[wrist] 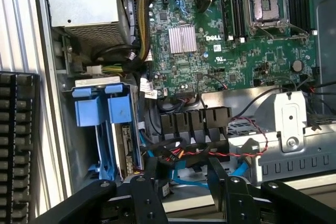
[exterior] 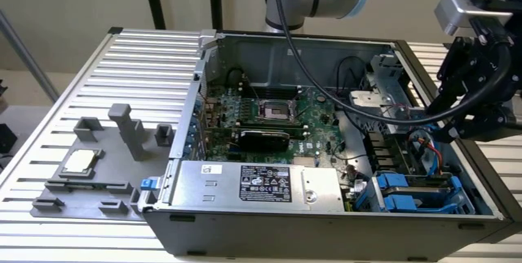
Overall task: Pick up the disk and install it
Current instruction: 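Insert the second disk wire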
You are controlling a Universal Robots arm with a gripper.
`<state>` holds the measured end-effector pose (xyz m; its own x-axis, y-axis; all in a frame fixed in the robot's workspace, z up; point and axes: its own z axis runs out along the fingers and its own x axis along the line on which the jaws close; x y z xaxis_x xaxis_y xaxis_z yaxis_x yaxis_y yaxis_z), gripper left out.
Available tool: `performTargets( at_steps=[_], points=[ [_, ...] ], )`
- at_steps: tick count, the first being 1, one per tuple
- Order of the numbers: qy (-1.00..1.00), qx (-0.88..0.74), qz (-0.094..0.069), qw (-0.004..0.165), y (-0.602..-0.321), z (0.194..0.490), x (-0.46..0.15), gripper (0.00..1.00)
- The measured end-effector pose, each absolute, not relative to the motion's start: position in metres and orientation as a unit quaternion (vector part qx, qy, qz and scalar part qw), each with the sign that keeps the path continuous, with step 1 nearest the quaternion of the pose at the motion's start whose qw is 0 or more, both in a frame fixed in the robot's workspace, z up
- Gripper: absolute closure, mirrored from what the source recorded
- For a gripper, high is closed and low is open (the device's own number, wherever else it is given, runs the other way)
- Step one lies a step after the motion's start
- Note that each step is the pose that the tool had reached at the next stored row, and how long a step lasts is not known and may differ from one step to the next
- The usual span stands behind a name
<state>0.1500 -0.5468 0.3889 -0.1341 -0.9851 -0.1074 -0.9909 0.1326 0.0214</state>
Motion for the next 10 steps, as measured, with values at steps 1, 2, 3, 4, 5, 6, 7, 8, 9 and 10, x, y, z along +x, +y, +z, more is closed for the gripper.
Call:
performTargets(
  at_steps=[1,2,3,4,5,6,7,8,9,10],
  points=[
    [0.752,-0.657,0.043,0.033,-0.5477,0.3885,0.1501,0.50],
    [0.752,-0.657,0.043,0.033,-0.5483,0.3882,0.1501,0.50],
    [0.752,-0.657,0.042,0.032,-0.5485,0.3882,0.1501,0.50],
    [0.752,-0.657,0.042,0.032,-0.5488,0.3882,0.1501,0.50],
    [0.752,-0.657,0.041,0.031,-0.5489,0.3882,0.1501,0.50],
    [0.752,-0.657,0.040,0.031,-0.5489,0.3882,0.1499,0.50],
    [0.752,-0.657,0.039,0.030,-0.5489,0.3883,0.1497,0.50],
    [0.752,-0.657,0.038,0.029,-0.5489,0.3887,0.1494,0.50],
    [0.752,-0.657,0.037,0.028,-0.5487,0.3897,0.1489,0.50],
    [0.752,-0.657,0.036,0.027,-0.5483,0.3913,0.1482,0.50]
  ],
)
